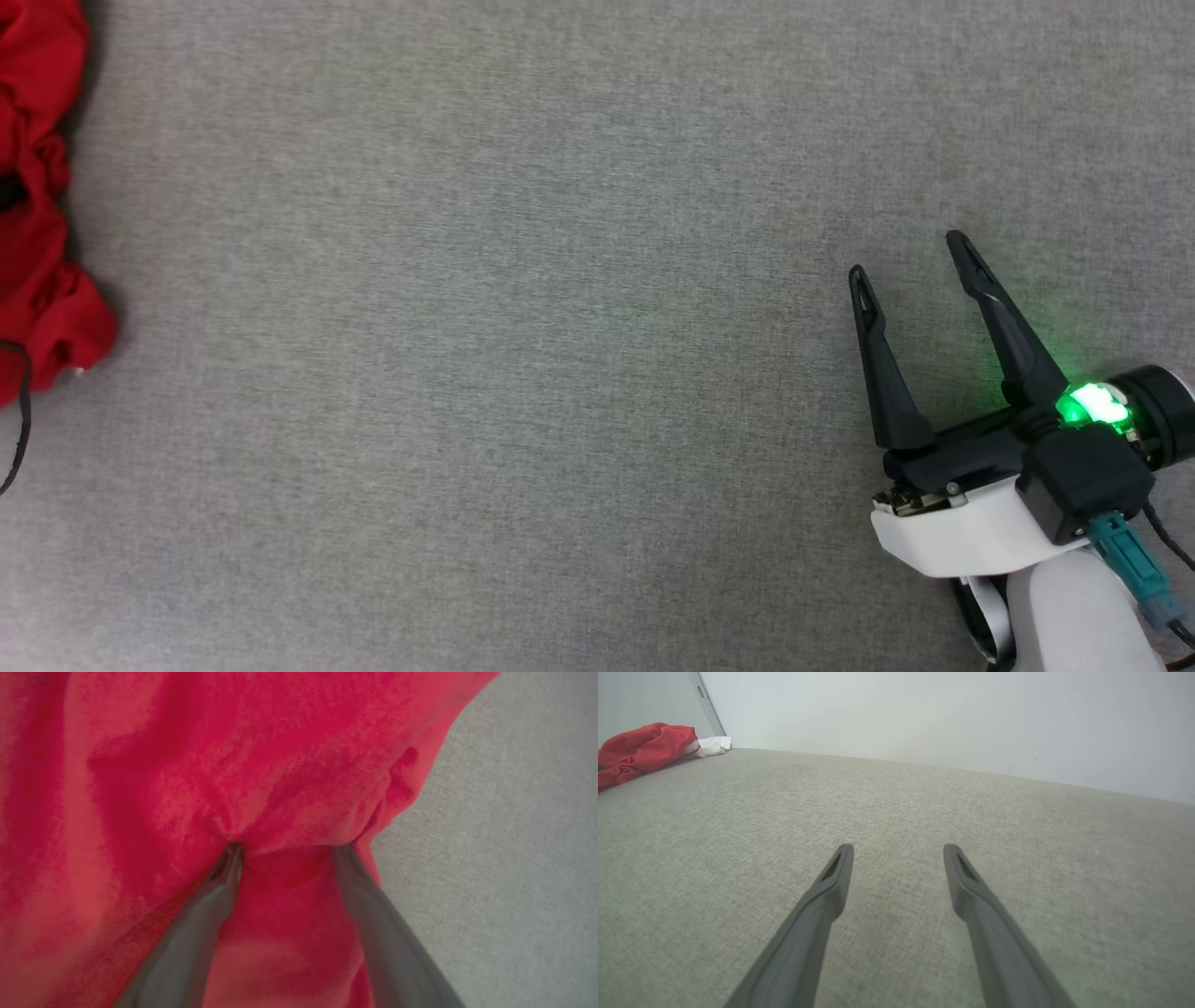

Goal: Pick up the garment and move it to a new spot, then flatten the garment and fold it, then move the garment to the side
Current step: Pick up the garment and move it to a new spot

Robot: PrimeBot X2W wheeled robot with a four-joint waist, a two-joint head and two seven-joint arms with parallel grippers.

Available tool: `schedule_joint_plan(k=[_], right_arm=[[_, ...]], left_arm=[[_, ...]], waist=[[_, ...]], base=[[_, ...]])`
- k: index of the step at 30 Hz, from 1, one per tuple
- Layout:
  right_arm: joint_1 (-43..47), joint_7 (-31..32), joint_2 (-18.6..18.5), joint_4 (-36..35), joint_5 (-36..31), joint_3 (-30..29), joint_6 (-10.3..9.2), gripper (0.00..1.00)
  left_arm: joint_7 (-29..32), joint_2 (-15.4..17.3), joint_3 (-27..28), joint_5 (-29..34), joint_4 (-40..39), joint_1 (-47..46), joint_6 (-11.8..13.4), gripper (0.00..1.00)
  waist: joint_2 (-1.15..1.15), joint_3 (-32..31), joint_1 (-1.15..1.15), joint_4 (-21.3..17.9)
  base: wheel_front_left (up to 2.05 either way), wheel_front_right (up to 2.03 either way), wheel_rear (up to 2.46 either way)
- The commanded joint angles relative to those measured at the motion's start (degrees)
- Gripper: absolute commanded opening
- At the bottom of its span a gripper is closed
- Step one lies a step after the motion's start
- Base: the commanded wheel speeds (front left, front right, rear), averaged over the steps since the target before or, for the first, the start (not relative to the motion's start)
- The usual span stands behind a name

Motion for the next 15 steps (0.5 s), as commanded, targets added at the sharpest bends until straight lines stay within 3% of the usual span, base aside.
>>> schedule_joint_plan(k=[1, 7, 8, 9, 15], right_arm=[[-0.2, -0.1, -0.1, 0.6, -0.3, -0.2, -0.04, 1.00], [0.2, 0.0, -0.2, 0.6, -0.6, 0.0, -0.05, 1.00], [0.2, 0.0, -0.2, 0.7, -0.6, 0.0, -0.05, 1.00], [0.2, 0.0, -0.2, 0.8, -0.6, 0.1, -0.05, 1.00], [0.1, 0.0, -0.2, 1.8, -0.1, 0.8, -0.04, 1.00]], left_arm=[[0.3, 0.1, -0.1, -0.3, 0.3, -0.7, -0.1, 1.00], [2.4, -1.4, -1.6, -1.2, 2.2, -0.3, -0.3, 1.00], [2.6, -1.8, -2.0, -1.2, 2.5, -0.1, -0.3, 0.40], [2.5, -2.1, -2.4, -1.2, 2.7, -0.1, -0.3, 0.00], [0.4, -1.9, -3.9, -0.8, 2.0, 0.8, -0.7, 0.00]], waist=[[0.00, 0.8, -0.01, -0.8], [0.00, 1.8, -0.01, -1.4], [0.00, 1.8, -0.01, -1.5], [0.00, 1.7, -0.01, -1.5], [0.00, -1.0, -0.01, -1.6]], base=[[0.00, 0.00, 0.00], [0.00, 0.00, 0.00], [0.00, 0.00, 0.00], [0.00, 0.00, 0.00], [0.00, 0.00, 0.00]])
